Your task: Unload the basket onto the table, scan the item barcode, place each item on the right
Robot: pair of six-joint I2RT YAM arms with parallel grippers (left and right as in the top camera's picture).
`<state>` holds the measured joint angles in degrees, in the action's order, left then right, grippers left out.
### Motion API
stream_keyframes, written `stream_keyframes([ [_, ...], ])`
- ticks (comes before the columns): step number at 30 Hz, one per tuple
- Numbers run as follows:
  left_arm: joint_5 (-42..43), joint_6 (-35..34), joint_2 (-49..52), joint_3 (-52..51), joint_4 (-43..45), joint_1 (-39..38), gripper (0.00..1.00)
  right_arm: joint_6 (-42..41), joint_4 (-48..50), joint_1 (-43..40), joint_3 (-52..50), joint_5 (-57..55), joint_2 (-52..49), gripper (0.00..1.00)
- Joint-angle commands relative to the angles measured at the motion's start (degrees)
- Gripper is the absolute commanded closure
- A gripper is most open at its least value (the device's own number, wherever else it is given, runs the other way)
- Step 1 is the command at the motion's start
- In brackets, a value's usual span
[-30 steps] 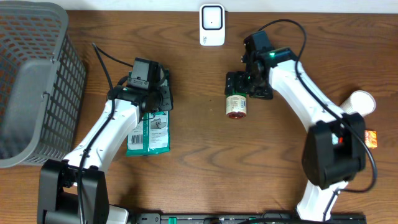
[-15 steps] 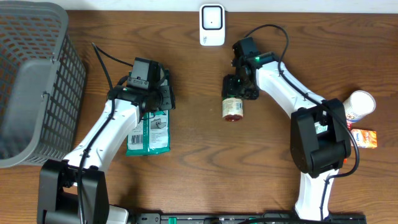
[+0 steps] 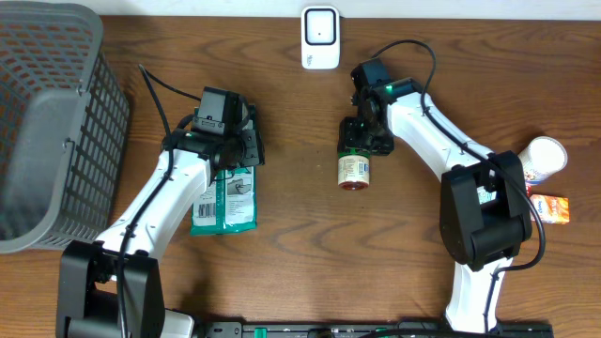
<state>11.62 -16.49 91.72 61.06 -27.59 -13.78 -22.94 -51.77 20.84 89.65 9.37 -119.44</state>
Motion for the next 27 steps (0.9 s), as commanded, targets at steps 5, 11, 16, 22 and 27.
stream_keyframes([
  [5, -0.92, 0.35, 0.39, -0.85, -0.2, -0.13, 0.42, 0.26, 1.53, 1.49, -2.51, -1.18, 1.99, 0.19],
  [11, -0.92, 0.35, 0.39, -0.85, -0.17, -0.13, 0.42, -0.44, 4.15, 1.9, -5.11, -1.57, 1.99, 0.22],
  [16, -0.92, 0.35, 0.39, -0.85, -0.37, -0.13, 0.42, -0.79, 5.75, 2.01, -5.79, -1.57, 2.25, 0.46],
  [22, -0.94, 0.35, 0.39, -0.85, -0.35, -0.13, 0.42, 1.05, 2.05, 1.53, -1.03, -1.6, 7.26, 0.56],
  [27, -1.01, 0.35, 0.39, -0.85, -0.31, -0.13, 0.42, 2.64, 0.74, 2.86, -0.04, -3.91, 16.98, 0.64],
])
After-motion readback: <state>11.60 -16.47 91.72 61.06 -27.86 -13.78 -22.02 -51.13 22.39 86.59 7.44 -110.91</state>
